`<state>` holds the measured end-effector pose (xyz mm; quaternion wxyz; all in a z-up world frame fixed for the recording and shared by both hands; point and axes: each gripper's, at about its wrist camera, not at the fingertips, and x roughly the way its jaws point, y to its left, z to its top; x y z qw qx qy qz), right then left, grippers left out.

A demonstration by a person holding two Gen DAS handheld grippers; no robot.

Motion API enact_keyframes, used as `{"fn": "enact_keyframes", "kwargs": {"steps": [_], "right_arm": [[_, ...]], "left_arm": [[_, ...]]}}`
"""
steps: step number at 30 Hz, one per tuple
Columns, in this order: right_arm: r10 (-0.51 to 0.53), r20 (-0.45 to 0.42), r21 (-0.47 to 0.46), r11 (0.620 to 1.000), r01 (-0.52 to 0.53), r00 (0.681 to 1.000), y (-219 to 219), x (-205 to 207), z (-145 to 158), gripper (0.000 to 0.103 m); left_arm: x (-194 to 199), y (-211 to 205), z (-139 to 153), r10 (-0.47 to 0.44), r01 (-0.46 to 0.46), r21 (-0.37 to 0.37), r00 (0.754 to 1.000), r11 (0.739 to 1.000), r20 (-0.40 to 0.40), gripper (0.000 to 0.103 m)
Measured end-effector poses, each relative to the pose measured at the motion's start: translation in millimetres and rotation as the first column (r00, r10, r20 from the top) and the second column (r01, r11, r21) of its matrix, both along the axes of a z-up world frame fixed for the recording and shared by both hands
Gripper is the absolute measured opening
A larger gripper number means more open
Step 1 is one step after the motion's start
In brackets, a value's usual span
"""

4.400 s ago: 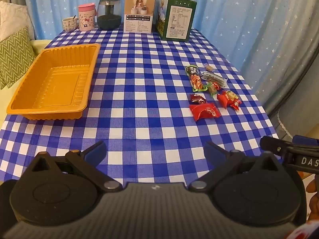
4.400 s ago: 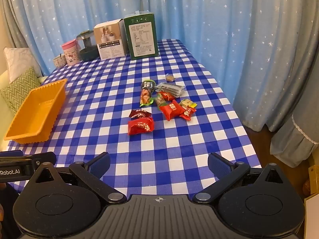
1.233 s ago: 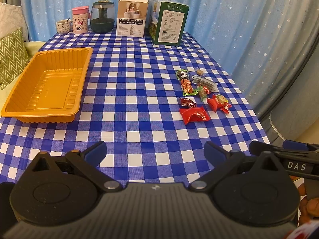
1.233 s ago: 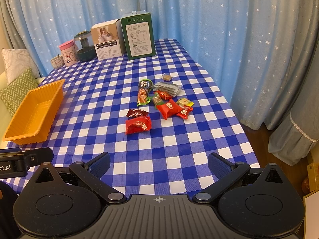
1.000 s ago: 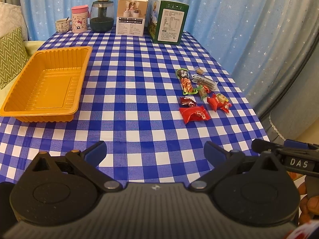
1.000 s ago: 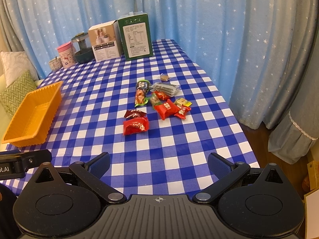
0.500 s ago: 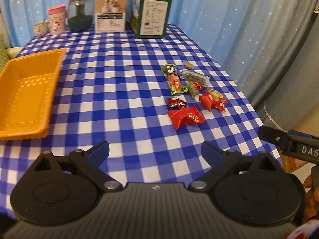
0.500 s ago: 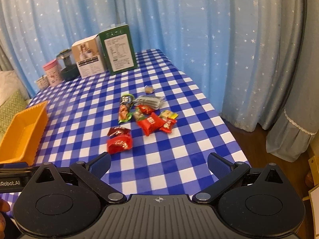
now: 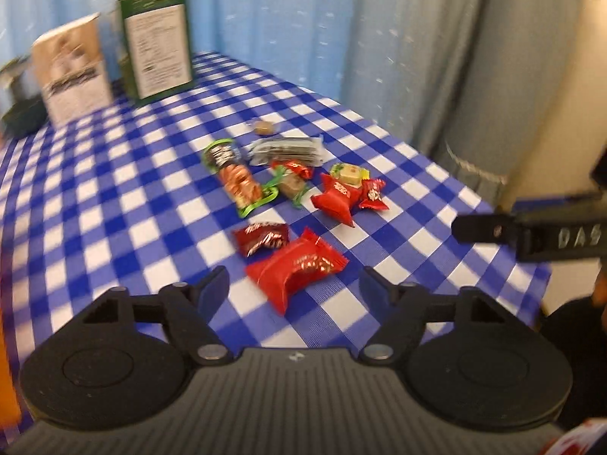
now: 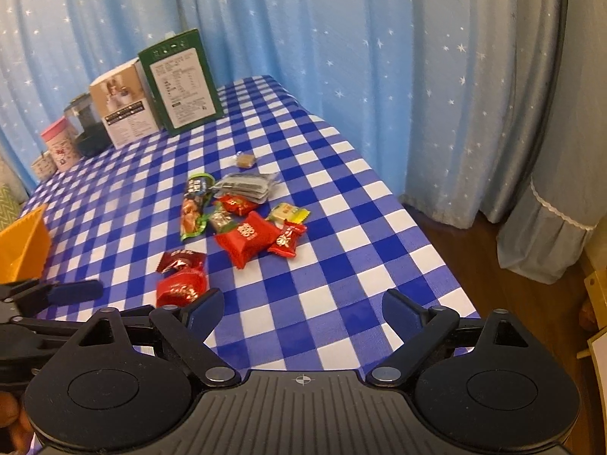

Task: Organize snacks
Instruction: 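Grasp a red candy packet with the left tool while the right tool grasps another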

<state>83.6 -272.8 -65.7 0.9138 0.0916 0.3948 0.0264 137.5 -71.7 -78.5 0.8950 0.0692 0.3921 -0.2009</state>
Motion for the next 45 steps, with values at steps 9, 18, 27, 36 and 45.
{"fn": "enact_keyframes", "kwargs": {"steps": [9, 18, 27, 36, 45], "right_arm": [[-0.016, 0.0, 0.024, 1.0, 0.016, 1.0, -2, 21, -7, 0.091], [-0.016, -0.019, 0.02, 1.0, 0.016, 1.0, 6, 28, -18, 0.091], [0.007, 0.012, 0.007, 1.0, -0.007, 1.0, 15, 46, -25, 0.088], [-0.03, 0.042, -0.033, 0.999, 0.031, 0.999, 20, 88, -44, 0.05], [-0.009, -0.002, -0.05, 0.999, 0.009, 1.0, 26, 106, -64, 0.028]], "left_arm": [[29, -22, -26, -0.235, 0.229, 0.148, 0.972, 0.962, 0.022, 0.047], [41, -25, -40, -0.253, 0.255, 0.16, 0.967, 0.954, -0.035, 0.027], [17, 12, -21, -0.028, 0.03, 0.05, 0.999, 0.998, -0.034, 0.022], [0, 41, -8, 0.13, -0.131, -0.031, 0.991, 0.991, -0.037, 0.022], [-9, 49, -8, 0.156, -0.157, -0.031, 0.987, 0.987, -0.047, 0.022]]}}
